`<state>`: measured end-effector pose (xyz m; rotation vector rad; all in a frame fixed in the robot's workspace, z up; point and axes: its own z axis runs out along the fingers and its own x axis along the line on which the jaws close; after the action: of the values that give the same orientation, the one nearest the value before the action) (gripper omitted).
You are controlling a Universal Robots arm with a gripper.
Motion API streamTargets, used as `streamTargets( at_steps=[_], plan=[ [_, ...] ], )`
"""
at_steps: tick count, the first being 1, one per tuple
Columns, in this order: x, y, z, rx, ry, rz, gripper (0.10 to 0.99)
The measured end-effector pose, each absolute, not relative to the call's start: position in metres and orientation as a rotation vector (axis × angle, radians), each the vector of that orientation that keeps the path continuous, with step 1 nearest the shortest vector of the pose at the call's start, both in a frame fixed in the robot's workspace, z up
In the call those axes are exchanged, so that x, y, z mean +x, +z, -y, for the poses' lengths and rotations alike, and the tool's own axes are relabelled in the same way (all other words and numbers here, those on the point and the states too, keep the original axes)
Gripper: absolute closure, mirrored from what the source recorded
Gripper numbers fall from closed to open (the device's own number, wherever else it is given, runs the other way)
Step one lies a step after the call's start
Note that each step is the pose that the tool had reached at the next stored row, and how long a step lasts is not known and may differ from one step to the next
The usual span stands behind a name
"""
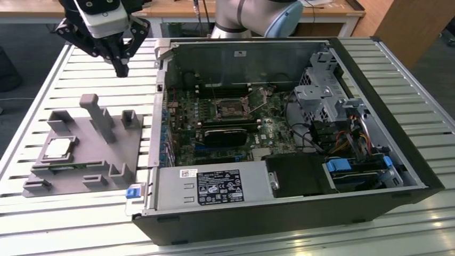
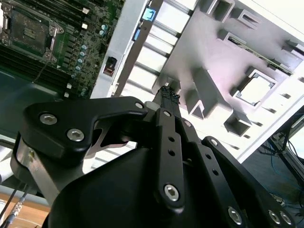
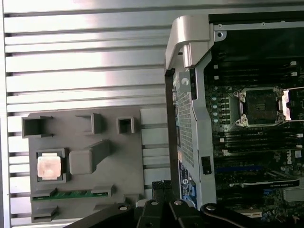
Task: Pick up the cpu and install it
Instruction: 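Reach for the cpu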
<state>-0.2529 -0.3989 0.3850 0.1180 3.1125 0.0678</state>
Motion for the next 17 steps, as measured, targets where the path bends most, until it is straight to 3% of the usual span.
streamTargets(
  at_steps=[17],
  plan=[
    [-0.285, 0.383, 0.399, 0.118, 0.073, -3.113, 0.98]
  ],
)
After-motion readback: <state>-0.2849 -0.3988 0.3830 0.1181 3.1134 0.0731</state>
